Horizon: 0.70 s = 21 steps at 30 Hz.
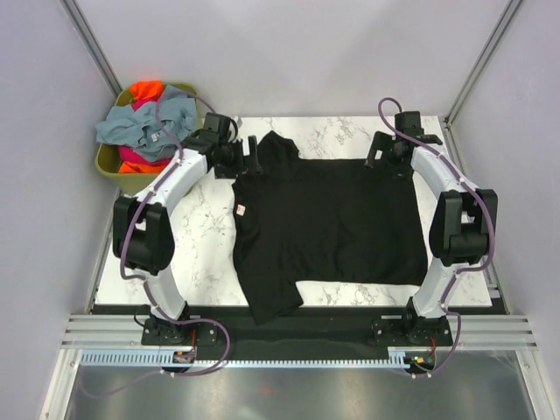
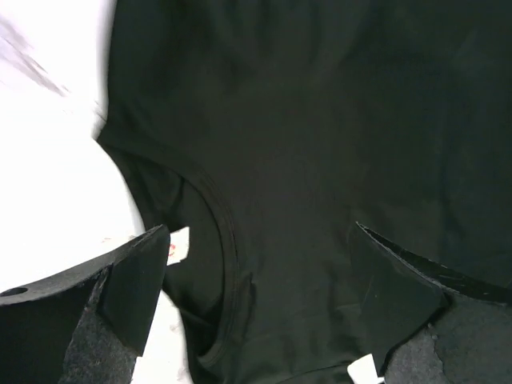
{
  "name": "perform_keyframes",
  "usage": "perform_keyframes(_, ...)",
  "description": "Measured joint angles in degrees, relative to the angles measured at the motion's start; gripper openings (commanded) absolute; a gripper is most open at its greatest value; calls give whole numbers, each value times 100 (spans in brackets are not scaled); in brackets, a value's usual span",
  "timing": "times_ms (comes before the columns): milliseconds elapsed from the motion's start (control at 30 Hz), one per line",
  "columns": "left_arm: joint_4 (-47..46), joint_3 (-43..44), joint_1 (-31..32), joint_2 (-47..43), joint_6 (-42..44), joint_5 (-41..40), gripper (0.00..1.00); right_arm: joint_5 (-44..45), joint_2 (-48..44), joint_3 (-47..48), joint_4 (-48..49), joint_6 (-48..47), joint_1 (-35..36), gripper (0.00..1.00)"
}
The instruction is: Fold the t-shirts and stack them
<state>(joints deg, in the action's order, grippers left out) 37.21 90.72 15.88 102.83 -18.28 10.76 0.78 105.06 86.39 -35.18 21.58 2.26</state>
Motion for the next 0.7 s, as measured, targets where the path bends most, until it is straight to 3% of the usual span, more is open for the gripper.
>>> perform_keyframes(100,-367,-505,39,337,-254,181,99,-229,313,0,92,-20,35,98)
perform_keyframes(233,-664,-442,57,1091,-492,337,98,-251,848,417,-13,-63,74,98)
perform_keyframes(500,-743,1062,24,2557,-702,494,98,-256,2149,1620,-52,-85,74,98)
perform_keyframes(700,-671,2028,-149,3187,-813,627,98,-348,2761,2339,-116,-105,83,98)
